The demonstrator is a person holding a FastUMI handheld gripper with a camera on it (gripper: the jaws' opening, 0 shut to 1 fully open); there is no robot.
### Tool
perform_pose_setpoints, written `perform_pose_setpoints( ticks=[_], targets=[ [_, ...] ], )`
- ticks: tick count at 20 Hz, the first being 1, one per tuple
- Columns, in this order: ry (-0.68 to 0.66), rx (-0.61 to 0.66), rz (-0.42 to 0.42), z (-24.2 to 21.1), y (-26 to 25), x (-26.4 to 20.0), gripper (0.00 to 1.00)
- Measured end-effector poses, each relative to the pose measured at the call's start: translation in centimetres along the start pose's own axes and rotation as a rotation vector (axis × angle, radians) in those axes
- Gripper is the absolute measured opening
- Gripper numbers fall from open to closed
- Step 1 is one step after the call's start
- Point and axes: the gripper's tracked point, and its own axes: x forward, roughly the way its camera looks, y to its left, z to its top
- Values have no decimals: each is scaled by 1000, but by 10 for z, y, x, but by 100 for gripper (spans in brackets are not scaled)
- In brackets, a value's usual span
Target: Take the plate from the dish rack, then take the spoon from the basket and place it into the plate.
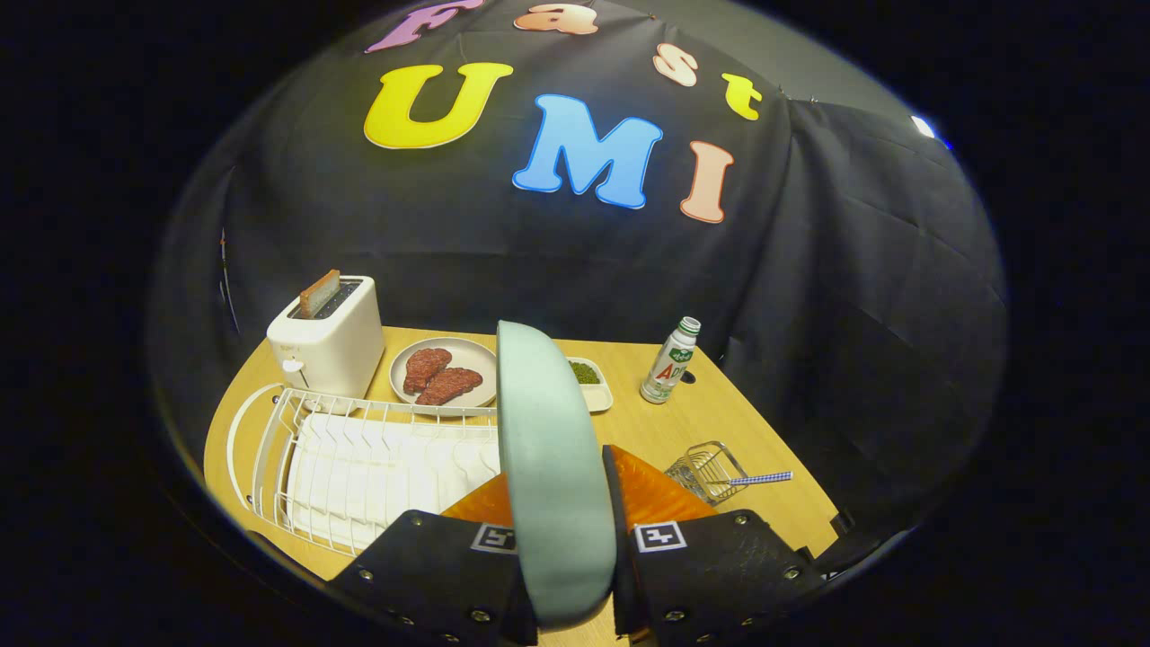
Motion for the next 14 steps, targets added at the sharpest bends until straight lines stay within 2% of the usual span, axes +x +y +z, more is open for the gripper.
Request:
perform_pose_setpoints(
  ticks=[6, 10, 14],
  targets=[
    [26, -10, -8, -45, -43, -45, 30],
    [79, -42, 17, -92, -59, -55, 31],
    [161, -22, 61, -143, -65, -55, 31]
  ],
)
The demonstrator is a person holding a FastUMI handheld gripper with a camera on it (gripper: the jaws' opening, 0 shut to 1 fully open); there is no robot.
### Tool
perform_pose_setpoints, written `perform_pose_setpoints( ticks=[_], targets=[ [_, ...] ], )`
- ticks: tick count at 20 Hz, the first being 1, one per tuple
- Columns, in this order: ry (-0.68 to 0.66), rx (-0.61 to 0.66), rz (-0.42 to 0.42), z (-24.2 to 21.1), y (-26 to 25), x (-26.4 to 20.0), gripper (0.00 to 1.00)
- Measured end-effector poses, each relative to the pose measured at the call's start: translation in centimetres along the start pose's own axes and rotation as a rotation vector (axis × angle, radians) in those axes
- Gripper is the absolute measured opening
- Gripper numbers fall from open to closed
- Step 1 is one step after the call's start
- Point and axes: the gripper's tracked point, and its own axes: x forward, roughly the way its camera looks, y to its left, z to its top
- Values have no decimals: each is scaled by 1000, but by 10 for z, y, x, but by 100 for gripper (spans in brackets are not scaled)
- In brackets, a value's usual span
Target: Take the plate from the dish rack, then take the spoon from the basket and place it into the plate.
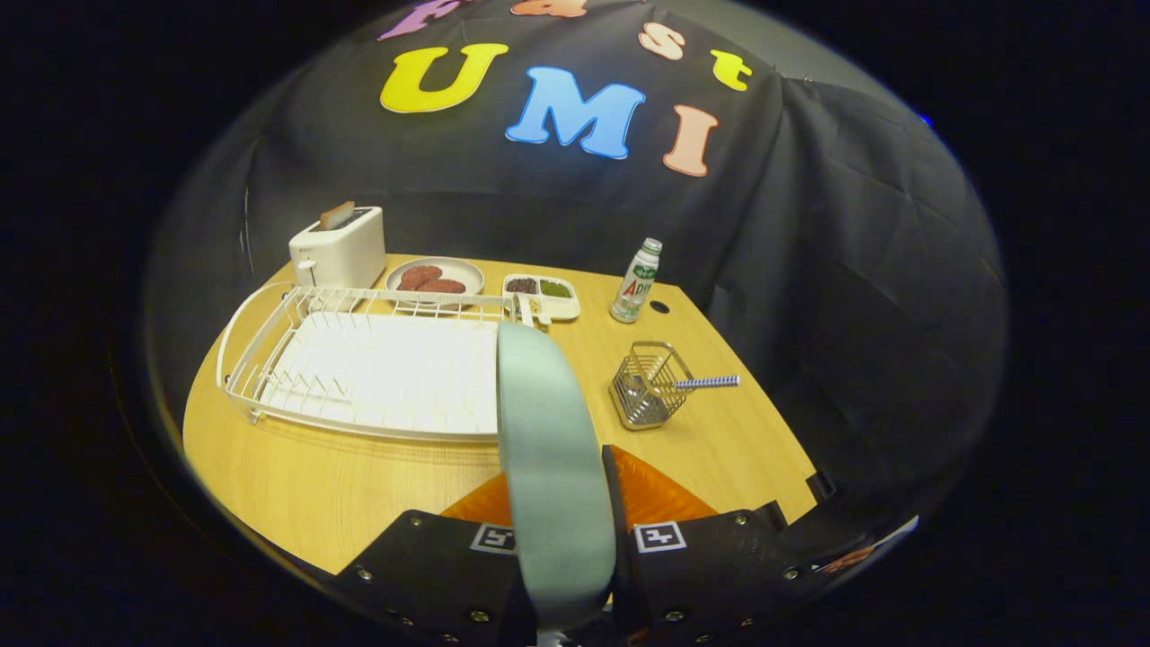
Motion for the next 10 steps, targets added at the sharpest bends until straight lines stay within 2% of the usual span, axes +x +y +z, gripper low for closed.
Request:
perform_pose_setpoints(
  ticks=[6, 10],
  targets=[
    [110, 67, 141, -53, 17, 20, 31],
    [135, 212, 260, -59, 27, 25, 31]
  ],
)
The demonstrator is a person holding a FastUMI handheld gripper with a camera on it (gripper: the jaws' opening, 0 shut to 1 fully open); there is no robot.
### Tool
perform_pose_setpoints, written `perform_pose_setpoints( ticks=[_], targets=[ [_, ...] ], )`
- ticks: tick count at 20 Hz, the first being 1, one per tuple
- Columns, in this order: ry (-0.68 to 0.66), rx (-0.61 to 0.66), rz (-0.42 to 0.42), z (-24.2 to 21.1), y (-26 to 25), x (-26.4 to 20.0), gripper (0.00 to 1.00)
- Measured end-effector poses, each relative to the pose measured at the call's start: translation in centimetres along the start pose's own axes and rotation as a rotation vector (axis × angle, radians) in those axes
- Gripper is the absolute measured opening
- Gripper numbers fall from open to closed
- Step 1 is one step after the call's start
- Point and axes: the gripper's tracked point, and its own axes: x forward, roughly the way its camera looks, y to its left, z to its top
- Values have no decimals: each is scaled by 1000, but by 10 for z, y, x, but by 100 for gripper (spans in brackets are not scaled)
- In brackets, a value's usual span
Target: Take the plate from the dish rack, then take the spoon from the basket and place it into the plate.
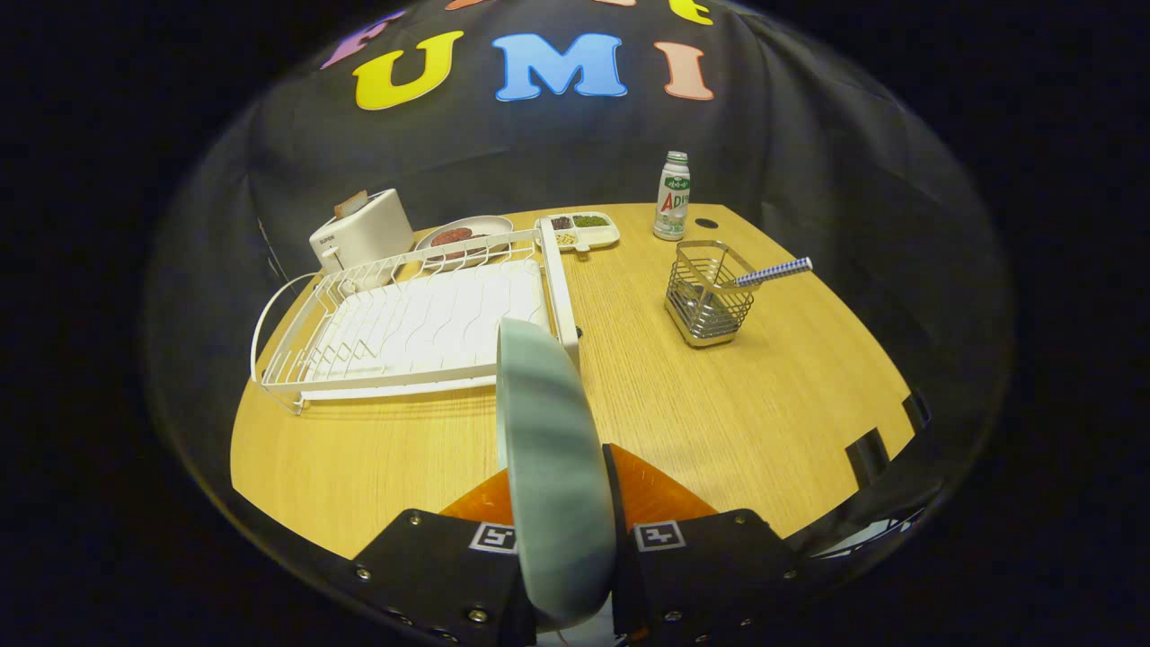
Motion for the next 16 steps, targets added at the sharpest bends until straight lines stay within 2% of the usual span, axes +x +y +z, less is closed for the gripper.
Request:
perform_pose_setpoints(
  ticks=[9, 11, 13, 14, 16],
  targets=[
    [131, 212, 282, -23, 31, 26, 30],
    [155, 250, 314, -31, 35, 29, 31],
    [194, 228, 273, -45, 29, 36, 32],
    [198, 207, 248, -51, 22, 38, 42],
    [196, 218, 248, -57, 23, 40, 59]
  ],
)
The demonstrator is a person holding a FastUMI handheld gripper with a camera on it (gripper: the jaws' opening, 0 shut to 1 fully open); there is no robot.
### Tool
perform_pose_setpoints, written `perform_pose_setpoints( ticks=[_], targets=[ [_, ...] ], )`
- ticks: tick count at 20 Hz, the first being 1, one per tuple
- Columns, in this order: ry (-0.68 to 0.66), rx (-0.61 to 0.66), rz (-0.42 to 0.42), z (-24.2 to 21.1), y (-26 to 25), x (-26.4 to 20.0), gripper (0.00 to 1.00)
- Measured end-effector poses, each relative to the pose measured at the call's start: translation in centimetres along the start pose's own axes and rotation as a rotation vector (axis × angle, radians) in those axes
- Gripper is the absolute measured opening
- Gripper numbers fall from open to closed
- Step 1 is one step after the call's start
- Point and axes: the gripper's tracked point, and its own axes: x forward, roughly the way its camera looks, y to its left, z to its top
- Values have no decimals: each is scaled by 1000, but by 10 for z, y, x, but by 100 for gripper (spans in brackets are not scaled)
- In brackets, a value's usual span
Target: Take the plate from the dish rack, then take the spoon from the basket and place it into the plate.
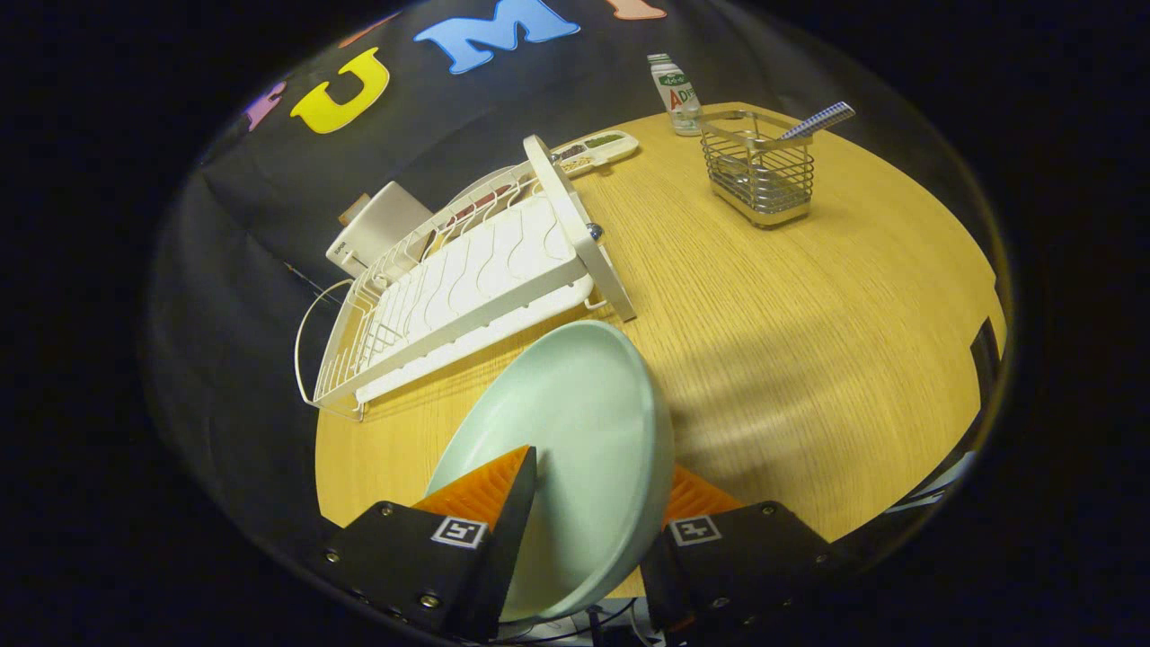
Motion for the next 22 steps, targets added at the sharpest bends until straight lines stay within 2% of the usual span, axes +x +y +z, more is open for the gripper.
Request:
perform_pose_setpoints(
  ticks=[1, 3, 4, 8, 10, 15, 22],
  targets=[
    [6, -14, -35, -3, -8, 2, 59],
    [13, -42, -79, -9, -18, 3, 77],
    [23, -68, -105, -13, -25, 2, 79],
    [5, -133, -118, -12, -28, -4, 80],
    [-49, -130, -111, 2, -25, -11, 80],
    [-285, -51, -158, 74, -33, -45, 80],
    [-525, 197, -276, 181, -89, -76, 80]
  ],
)
